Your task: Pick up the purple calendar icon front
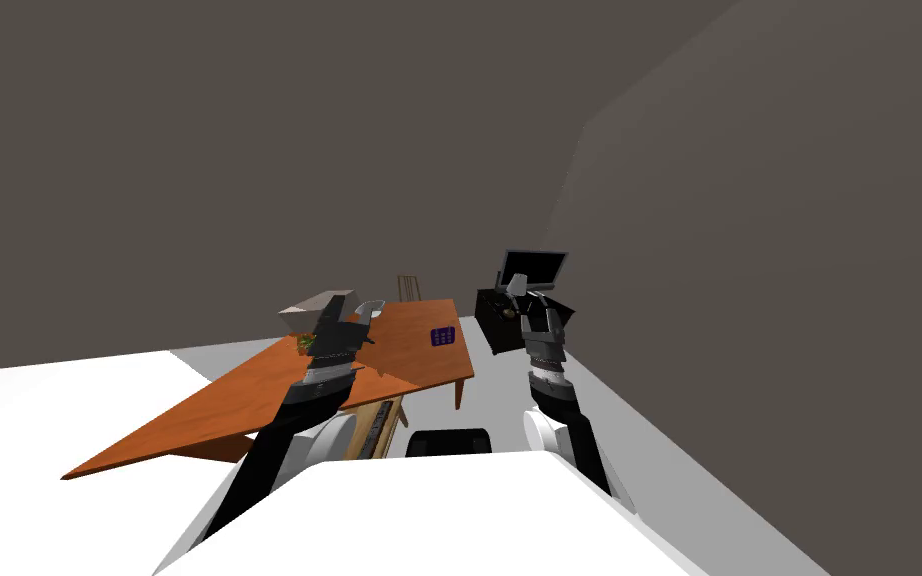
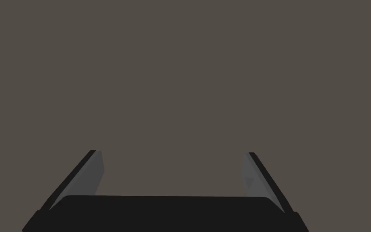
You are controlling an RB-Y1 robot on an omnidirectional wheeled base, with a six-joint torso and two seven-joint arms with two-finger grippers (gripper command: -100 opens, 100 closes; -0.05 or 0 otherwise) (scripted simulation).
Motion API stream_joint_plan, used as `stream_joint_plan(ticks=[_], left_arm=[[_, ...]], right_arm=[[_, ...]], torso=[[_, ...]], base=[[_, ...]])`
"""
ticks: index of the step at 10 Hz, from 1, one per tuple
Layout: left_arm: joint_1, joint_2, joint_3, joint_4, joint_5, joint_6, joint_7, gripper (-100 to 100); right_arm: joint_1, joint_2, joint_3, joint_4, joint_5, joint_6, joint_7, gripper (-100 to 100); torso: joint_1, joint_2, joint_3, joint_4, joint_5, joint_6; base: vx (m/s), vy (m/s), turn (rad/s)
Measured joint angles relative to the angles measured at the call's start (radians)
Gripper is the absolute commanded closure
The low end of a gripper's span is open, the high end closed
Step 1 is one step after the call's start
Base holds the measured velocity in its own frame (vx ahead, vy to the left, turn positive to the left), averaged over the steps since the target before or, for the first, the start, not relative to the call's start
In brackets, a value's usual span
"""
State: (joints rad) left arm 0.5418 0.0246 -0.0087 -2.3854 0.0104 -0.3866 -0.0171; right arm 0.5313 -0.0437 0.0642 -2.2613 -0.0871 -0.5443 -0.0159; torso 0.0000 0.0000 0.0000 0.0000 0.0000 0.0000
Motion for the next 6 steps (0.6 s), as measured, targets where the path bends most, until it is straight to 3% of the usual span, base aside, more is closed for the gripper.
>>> stream_joint_plan(ticks=[3, 6], left_arm=[[-0.011, 0.055, 0.017, 0.014, 0.003, 0.042, -0.005, -100], [-0.024, 0.104, 0.057, 0.025, 0.013, 0.133, -0.009, -100]], right_arm=[[0.0, 0.0, 0.0, 0.0, 0.0, 0.0, 0.0, 0], [0.0, 0.0, 0.0, 0.0, 0.0, 0.0, 0.0, 0]], torso=[[-0.007, 0.0, 0.0, 0.0, -0.001, 0.0], [-0.013, 0.001, 0.0, 0.0, -0.003, 0.0]], base=[[0.006, -0.11, 0.039], [-0.01, -0.184, 0.066]])
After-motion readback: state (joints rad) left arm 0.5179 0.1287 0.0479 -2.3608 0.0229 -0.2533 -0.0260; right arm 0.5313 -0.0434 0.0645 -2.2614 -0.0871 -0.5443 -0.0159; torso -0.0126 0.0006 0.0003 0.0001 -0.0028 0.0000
